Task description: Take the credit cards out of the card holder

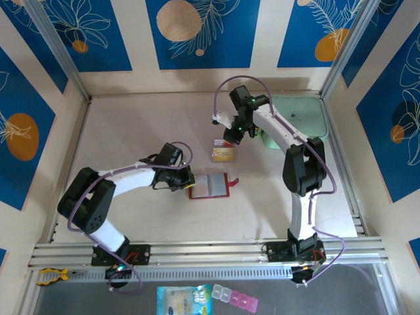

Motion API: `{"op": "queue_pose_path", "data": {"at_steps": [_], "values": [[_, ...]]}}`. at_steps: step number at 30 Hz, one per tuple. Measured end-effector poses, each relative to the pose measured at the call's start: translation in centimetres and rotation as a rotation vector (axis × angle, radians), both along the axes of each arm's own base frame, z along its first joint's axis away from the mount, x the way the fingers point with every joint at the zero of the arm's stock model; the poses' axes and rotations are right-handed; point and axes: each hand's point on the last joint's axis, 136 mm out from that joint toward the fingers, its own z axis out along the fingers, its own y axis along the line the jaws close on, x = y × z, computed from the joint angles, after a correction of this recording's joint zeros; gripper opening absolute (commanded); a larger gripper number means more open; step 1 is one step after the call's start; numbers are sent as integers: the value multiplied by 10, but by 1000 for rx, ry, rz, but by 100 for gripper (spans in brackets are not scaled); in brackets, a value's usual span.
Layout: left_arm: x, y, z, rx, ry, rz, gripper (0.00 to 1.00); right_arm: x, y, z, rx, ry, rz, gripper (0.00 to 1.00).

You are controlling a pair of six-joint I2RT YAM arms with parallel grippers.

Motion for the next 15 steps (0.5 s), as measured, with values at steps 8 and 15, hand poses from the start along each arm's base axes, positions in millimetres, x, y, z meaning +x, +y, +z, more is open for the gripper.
{"op": "queue_pose_path", "data": {"at_steps": [8,15], "values": [[1,0,0,-3,-4,1,6,-33,9,-5,179,77,-339,3],[-1,2,-4,2,2,3,6,-34,1,-7,288,171,-686,0]]}}
